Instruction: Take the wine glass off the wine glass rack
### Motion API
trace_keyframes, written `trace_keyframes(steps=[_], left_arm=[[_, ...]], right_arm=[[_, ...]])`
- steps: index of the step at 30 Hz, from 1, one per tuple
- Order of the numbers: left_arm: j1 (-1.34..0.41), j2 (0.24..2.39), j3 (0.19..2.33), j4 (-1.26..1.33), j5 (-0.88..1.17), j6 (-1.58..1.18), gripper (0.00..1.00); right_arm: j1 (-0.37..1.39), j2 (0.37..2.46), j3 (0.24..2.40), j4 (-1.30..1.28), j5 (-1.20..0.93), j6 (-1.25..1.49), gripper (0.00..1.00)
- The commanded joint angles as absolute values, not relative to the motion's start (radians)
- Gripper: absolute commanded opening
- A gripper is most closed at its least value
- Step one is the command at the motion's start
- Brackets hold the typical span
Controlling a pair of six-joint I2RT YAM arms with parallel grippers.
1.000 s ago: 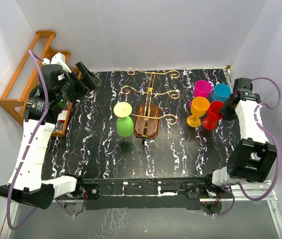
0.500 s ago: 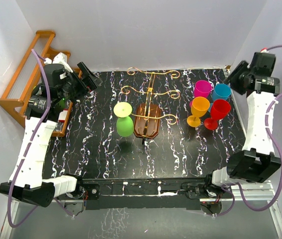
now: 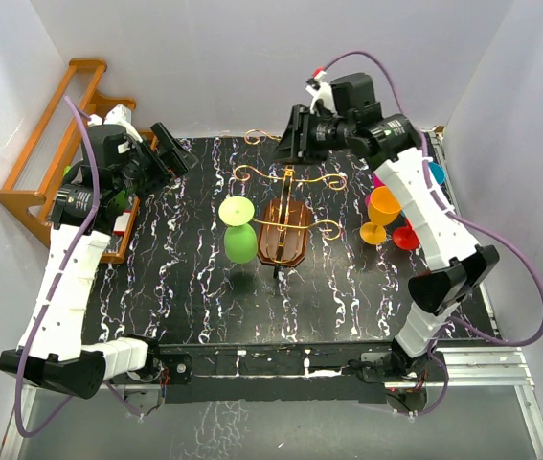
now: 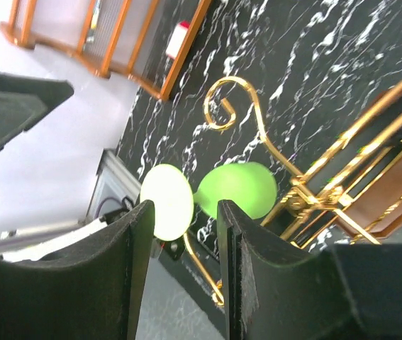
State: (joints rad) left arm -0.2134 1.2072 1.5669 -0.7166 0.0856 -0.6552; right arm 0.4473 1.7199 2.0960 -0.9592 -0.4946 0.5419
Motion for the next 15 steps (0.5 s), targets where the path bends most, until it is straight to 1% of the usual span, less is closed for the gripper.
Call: trace_keyframes(steps=[1, 6, 10, 15], left_arm=[[-0.215, 1.187, 1.548, -0.722, 0.081, -0.656, 0.97], [-0.215, 1.196, 1.549, -0.722, 0.078, -0.654, 0.97], [-0.215, 1.208, 1.561, -0.72, 0.085, -0.65, 0.97], [-0.214, 1.222, 1.569, -0.731, 0.097, -0.645, 0.97]], right_arm=[[0.513, 1.732, 2.216, -1.025, -0.512, 0.523, 0.43], [0.639, 1.784, 2.236, -1.129, -0.431, 0.482, 0.43], [0.689, 1.78, 2.189, -1.148, -0.386, 0.47, 0.43], [0.707, 1.774, 2.153, -1.151, -0.316, 0.472, 0.43]])
